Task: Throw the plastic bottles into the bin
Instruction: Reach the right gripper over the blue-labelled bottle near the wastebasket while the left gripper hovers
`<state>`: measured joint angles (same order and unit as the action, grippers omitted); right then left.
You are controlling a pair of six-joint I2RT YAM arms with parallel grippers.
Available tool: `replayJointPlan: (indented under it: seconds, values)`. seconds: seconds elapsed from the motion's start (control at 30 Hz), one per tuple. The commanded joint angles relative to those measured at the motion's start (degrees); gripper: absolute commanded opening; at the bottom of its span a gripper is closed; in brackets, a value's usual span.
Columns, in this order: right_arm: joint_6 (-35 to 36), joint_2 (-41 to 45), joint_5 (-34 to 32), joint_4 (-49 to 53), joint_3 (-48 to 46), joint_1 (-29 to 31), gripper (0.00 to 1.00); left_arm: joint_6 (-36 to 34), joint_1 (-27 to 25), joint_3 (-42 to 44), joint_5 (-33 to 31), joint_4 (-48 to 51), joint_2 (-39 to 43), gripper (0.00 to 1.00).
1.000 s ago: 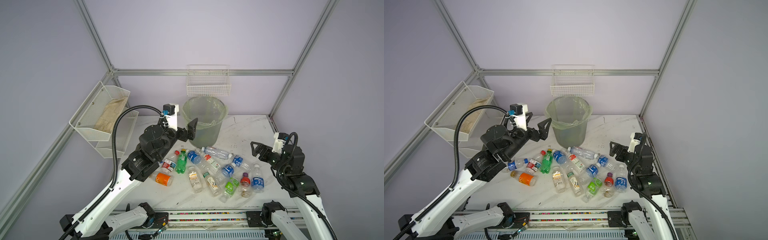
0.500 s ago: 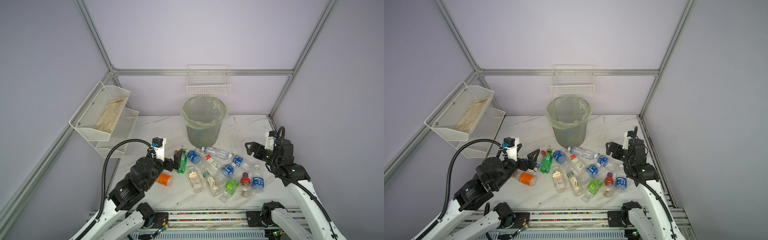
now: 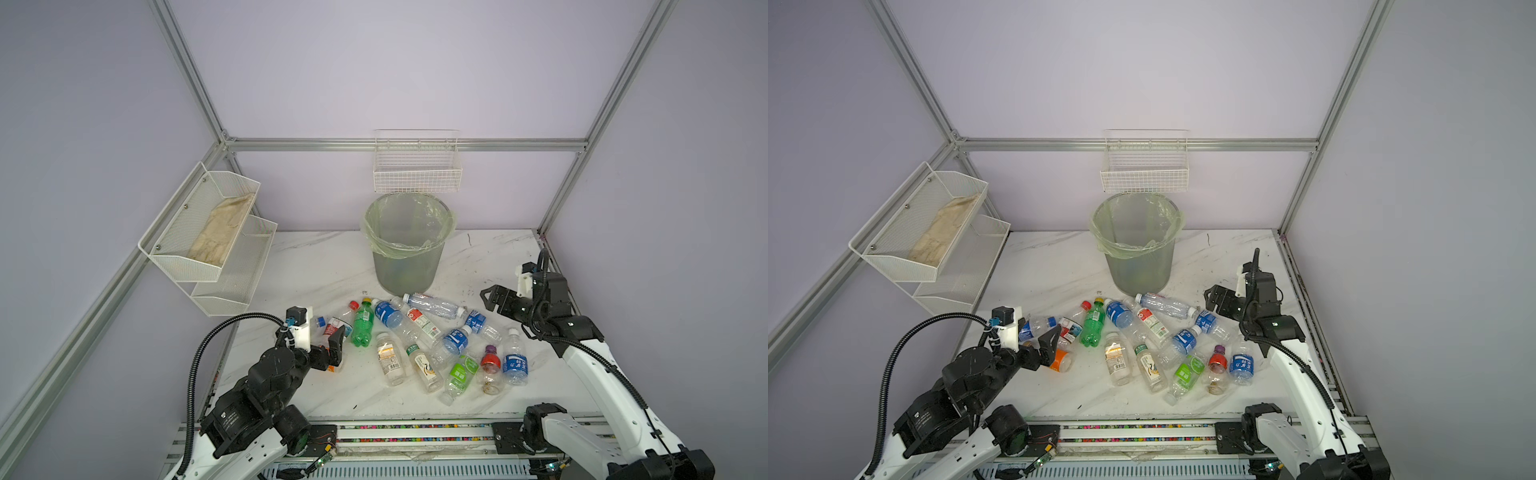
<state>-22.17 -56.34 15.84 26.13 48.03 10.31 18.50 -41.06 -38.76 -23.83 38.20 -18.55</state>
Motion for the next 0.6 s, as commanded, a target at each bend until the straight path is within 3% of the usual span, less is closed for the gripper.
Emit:
replayJointPlan:
  seconds: [0.0, 0.43, 0.57]
  values:
    - [0.7, -1.3, -1.8, -0.6, 2.9, 5.7, 0.93, 0.8, -0.3, -0.1, -0.3, 1.1, 0.7, 1.00]
    - [3.5, -20.8, -11.6, 0.1, 17.5, 31.5, 0.89, 0.1, -0.3, -1.0, -0.3, 4.3, 4.2, 1.00]
    - [4.9, -28.1, -15.6, 2.9, 22.6, 36.7, 0.88, 0.2, -0.3, -0.8, 0.6, 3.7, 3.8, 1.00]
